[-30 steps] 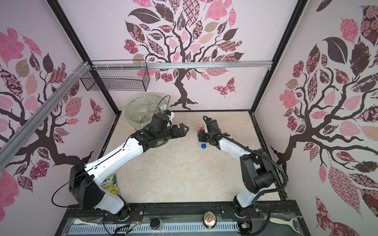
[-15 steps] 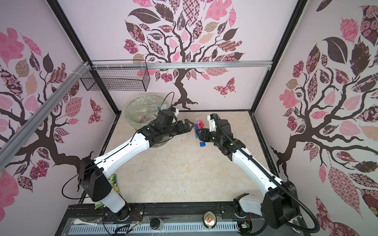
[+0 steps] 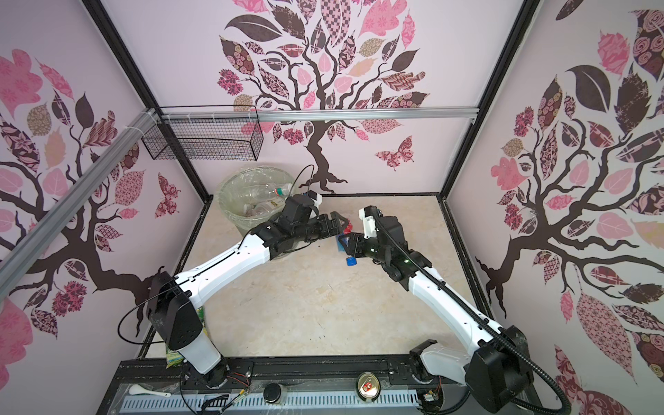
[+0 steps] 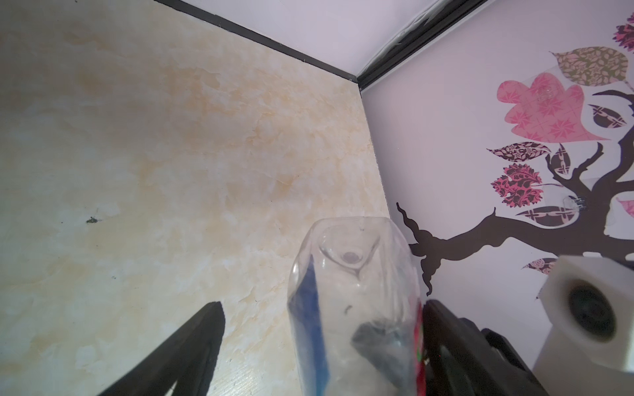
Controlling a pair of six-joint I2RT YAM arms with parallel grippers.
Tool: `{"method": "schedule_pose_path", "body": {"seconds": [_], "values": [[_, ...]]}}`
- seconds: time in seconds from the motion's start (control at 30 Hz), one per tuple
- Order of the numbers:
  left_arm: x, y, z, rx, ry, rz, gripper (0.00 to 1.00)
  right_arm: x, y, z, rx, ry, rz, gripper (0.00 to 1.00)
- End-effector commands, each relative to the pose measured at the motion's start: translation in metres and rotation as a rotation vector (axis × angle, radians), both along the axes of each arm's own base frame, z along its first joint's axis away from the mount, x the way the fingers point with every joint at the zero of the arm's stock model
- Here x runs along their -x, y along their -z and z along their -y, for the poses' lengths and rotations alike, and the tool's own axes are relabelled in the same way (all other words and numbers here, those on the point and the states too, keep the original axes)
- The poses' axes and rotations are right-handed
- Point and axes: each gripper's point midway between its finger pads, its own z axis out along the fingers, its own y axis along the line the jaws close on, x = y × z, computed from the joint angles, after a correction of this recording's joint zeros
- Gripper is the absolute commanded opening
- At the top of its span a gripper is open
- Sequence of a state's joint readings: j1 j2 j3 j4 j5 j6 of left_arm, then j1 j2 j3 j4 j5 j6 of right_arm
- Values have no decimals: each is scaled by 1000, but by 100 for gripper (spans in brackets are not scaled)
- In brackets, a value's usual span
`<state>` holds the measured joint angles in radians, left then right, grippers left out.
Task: Throw the plastic bottles in the bin
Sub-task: 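Close left gripper on the Fiji bottle's base while right gripper releases, then carry the Fiji bottle over the bin with left gripper and open it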
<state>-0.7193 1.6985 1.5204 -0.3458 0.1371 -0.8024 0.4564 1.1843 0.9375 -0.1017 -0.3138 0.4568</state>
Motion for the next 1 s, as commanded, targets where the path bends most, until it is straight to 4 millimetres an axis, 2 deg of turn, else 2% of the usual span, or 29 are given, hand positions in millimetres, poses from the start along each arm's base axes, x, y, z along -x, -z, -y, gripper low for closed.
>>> {"method": "schedule_pose_path", "body": {"seconds": [0.0, 0.17, 0.37, 0.67, 0.9, 0.97], "values": [[-4, -18, 10, 39, 5, 38, 89, 11, -25, -3, -53, -29, 52, 53], [-4, -18, 12, 45, 5, 35, 83, 14, -30, -8, -67, -57, 59, 53], [-5, -21, 13, 60, 1, 47, 65, 18, -29, -11, -73, -71, 54, 54], [-7, -23, 10, 49, -11, 63, 51, 23, -29, -8, -56, -76, 53, 63], [-12, -36, -2, -10, -31, 112, 50, 30, -36, -2, -38, -71, 71, 80], [-16, -44, -9, -29, -42, 133, 50, 33, -38, 0, -31, -69, 78, 81]]}}
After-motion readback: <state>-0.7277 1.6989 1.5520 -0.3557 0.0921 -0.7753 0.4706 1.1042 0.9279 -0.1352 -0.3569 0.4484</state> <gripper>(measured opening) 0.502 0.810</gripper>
